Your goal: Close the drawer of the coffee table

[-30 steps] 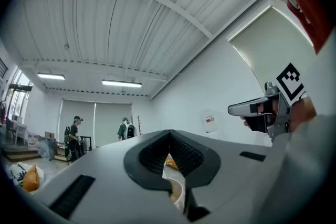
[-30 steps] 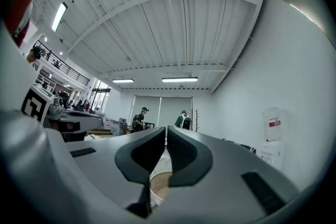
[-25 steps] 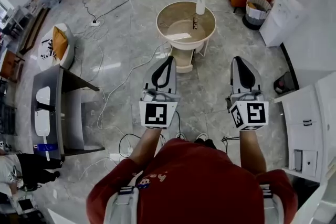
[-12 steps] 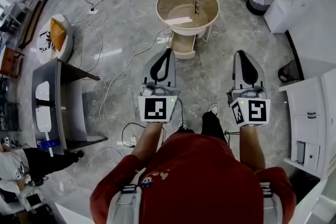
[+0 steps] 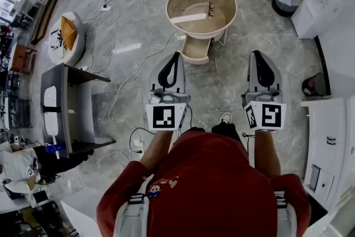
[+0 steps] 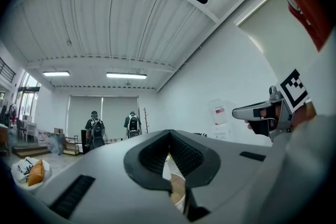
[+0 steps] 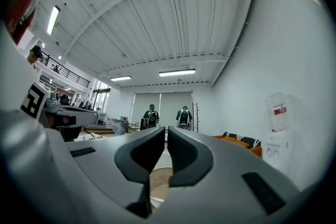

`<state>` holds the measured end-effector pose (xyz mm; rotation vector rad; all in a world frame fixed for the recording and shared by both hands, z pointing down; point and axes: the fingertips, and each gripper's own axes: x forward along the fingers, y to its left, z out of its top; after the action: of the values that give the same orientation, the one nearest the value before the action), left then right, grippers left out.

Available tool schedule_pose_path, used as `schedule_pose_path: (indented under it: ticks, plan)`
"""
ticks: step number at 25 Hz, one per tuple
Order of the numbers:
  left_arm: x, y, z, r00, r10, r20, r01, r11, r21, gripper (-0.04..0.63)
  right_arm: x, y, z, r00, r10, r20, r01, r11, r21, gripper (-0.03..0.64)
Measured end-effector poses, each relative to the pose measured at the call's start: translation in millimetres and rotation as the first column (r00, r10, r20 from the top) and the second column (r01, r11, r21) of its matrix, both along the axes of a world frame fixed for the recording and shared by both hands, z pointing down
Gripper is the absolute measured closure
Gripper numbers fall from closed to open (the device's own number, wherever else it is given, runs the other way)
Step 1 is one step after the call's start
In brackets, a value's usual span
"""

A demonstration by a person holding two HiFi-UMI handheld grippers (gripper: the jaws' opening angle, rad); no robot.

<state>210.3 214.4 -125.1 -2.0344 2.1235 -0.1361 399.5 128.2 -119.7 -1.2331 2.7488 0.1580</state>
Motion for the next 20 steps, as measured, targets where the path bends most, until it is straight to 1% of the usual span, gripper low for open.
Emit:
schedule_pose_path:
  ticks: [5, 8, 10, 12, 14, 17, 18, 20]
  plan:
    - [13, -39, 7, 0.998, -0.056, 0.017, 0.057, 0.998, -0.009, 0.583, 11, -49, 10, 0.999, -0.037, -0.023, 0.038, 0.999, 0.019, 0.589]
    - [7, -57, 1, 0.997, -0.079, -0.018, 0.08, 0.997, 0.023, 0.583, 3, -69, 14, 0.998, -0.05, -0.024, 0.05, 0.999, 0.014, 0.588]
    - [-5, -68, 3, 0.996, -0.083, -0.028, 0.083, 0.996, 0.021, 0.583, -8, -78, 17, 0.999, -0.048, -0.023, 0.048, 0.999, 0.012, 0.588]
    - [-19, -79, 6, 0.996, -0.074, -0.05, 0.076, 0.996, 0.04, 0.583, -21, -85, 21, 0.999, -0.04, -0.028, 0.04, 0.999, 0.008, 0.589]
    - [-37, -92, 13, 0.996, -0.062, -0.068, 0.065, 0.997, 0.041, 0.583, -37, -91, 28, 0.999, -0.039, -0.033, 0.039, 0.999, 0.002, 0.589]
    - [-79, -116, 24, 0.997, -0.042, -0.07, 0.044, 0.999, 0.031, 0.583, -76, -102, 40, 0.998, -0.049, -0.028, 0.049, 0.999, 0.0, 0.589]
    - [-98, -125, 29, 0.998, -0.029, -0.062, 0.03, 0.999, 0.021, 0.583, -92, -106, 44, 0.999, -0.042, -0.024, 0.042, 0.999, -0.003, 0.588]
    - [-137, -141, 43, 1.0, 0.026, -0.004, -0.026, 1.0, -0.008, 0.583, -129, -114, 50, 1.0, -0.007, -0.006, 0.007, 1.0, -0.01, 0.588]
